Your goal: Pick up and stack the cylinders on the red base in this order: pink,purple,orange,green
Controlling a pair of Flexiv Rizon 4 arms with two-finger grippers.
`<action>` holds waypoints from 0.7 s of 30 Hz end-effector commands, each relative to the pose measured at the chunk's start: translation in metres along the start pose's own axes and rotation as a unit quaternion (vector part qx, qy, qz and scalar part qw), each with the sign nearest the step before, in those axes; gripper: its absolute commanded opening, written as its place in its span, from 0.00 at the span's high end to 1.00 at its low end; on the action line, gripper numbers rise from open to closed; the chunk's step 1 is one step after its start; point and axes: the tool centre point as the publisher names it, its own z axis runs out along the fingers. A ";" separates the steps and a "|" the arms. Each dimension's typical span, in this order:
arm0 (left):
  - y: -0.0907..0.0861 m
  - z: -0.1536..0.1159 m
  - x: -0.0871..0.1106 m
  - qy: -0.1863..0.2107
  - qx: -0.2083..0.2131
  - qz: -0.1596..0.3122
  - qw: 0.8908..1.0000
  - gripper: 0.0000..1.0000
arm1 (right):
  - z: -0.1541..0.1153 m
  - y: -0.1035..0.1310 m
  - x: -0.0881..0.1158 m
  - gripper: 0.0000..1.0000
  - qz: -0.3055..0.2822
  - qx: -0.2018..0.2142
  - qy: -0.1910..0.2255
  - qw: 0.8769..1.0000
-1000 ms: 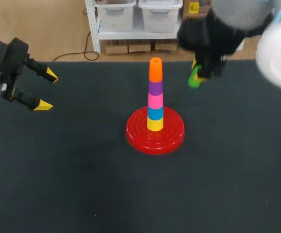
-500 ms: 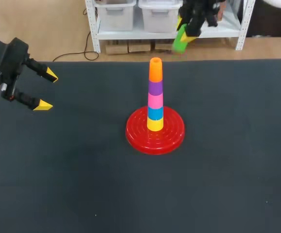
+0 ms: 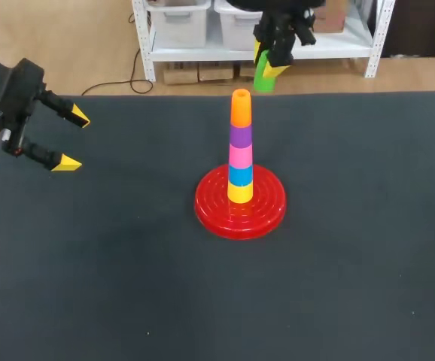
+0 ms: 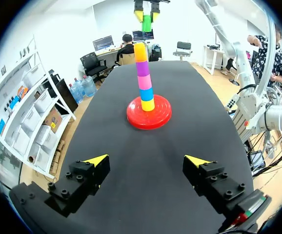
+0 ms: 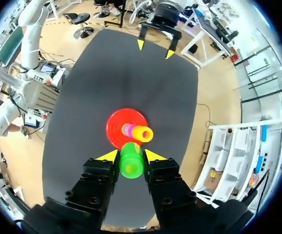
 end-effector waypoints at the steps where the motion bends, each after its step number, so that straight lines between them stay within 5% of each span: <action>1: 0.000 0.000 0.001 0.000 -0.001 0.001 1.000 0.00 | -0.001 -0.005 -0.007 1.00 -0.001 -0.031 0.004 1.000; 21: 0.000 0.000 0.001 0.000 -0.001 0.001 1.000 0.00 | 0.022 -0.022 -0.016 1.00 0.000 -0.047 0.002 0.999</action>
